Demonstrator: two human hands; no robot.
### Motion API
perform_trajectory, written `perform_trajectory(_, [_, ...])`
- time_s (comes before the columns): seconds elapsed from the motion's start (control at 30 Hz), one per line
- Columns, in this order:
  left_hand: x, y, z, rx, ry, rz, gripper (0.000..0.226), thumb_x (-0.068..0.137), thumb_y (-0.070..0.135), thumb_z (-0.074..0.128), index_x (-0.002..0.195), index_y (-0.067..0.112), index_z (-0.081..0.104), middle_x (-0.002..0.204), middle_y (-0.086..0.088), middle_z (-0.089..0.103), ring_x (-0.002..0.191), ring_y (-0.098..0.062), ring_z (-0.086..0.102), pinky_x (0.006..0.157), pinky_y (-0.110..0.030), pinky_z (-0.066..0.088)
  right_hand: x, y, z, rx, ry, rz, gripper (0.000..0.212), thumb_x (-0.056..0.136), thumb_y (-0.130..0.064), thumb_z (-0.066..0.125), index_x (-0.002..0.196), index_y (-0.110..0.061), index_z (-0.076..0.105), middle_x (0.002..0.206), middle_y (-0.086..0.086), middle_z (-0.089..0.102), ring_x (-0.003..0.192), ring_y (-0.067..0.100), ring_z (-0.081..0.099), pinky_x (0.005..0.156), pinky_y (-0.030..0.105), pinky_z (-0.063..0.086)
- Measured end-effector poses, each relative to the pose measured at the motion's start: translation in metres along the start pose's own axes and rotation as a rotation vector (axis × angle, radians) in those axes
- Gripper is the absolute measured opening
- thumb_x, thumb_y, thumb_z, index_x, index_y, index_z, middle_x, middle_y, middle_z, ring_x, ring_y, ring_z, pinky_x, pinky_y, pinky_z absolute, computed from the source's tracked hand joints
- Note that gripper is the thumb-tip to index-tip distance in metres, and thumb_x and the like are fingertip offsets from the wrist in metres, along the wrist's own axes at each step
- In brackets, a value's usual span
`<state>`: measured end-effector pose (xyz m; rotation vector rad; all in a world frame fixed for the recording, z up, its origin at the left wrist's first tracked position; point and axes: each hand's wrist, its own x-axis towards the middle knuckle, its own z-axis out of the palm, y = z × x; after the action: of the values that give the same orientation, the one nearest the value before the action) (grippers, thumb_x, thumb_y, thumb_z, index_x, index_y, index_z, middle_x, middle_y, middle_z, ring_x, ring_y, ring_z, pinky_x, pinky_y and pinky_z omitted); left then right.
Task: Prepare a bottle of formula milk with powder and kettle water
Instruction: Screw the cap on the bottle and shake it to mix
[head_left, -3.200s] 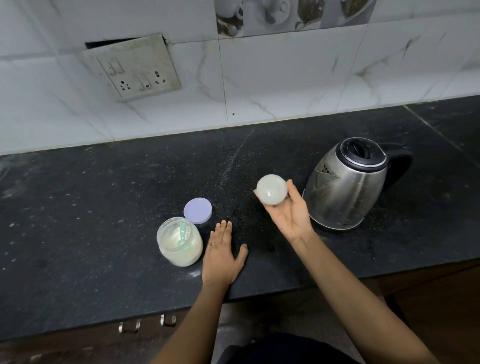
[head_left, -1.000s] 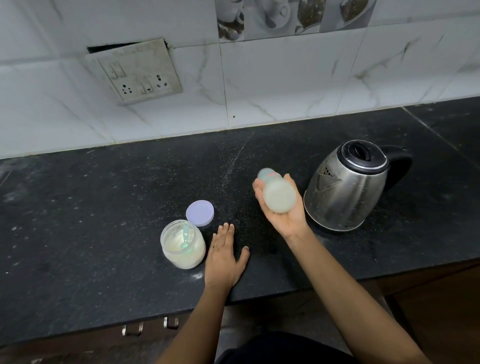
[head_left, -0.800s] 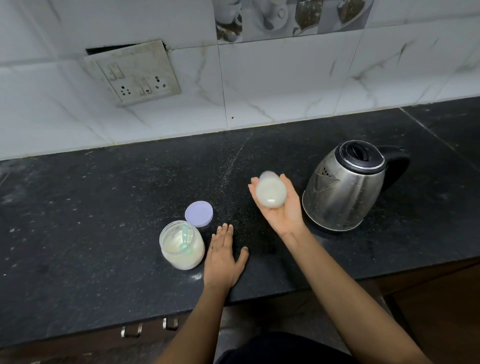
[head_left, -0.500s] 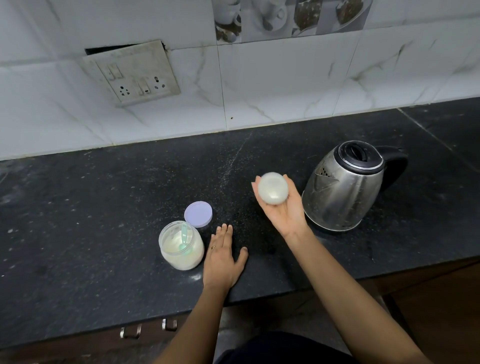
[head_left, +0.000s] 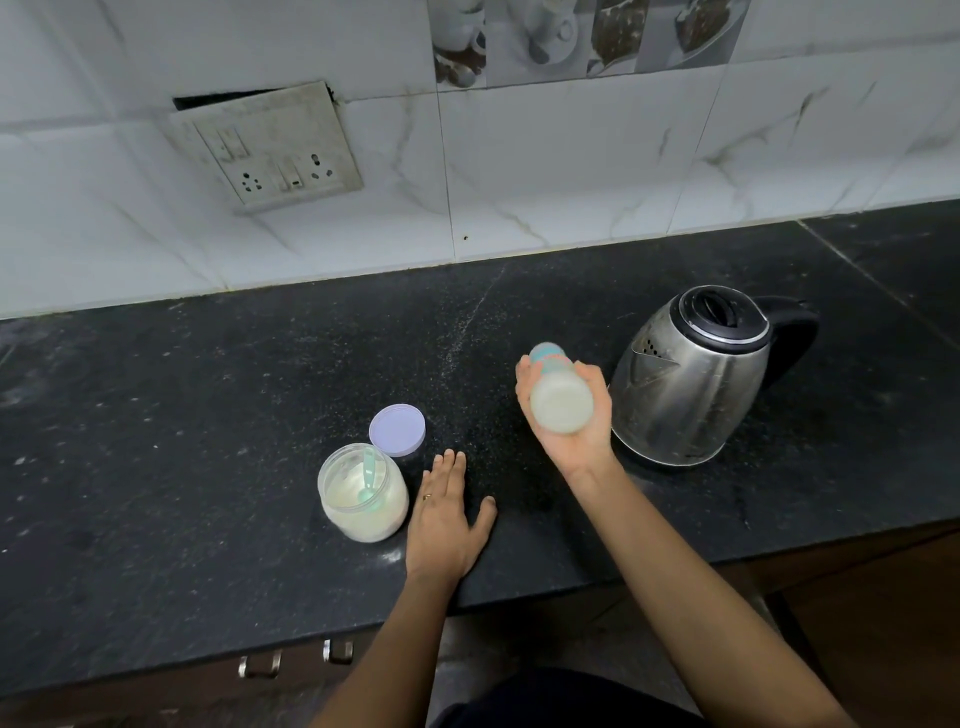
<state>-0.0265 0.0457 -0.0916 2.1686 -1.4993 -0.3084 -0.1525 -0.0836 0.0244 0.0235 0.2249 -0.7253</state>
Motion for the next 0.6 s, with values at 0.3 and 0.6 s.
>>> perform_trajectory(0.3, [0.0,0.0,0.0,0.006,0.001,0.002,0.069,0.094,0.044,0.048,0.151,0.014,0.023,0.159,-0.002,0.02,0.148,-0.013,0.01,0.114,-0.018,-0.01,-0.001,-0.007,-0.007,0.004,-0.021,0.045,0.061,0.064,-0.004,0.075,0.119,0.001,0.047,0.107,0.018,0.055,0.075,0.027,0.064,0.068,0.036,0.058])
perform_trajectory(0.6, [0.0,0.0,0.0,0.01,0.0,0.006,0.07,0.092,0.046,0.044,0.151,0.013,0.024,0.159,-0.003,0.022,0.147,-0.014,0.011,0.116,-0.021,-0.006,0.002,-0.001,-0.005,-0.047,-0.08,0.003,0.078,0.06,-0.012,0.086,0.124,-0.004,0.044,0.105,0.017,0.058,0.08,0.026,0.065,0.072,0.037,0.058])
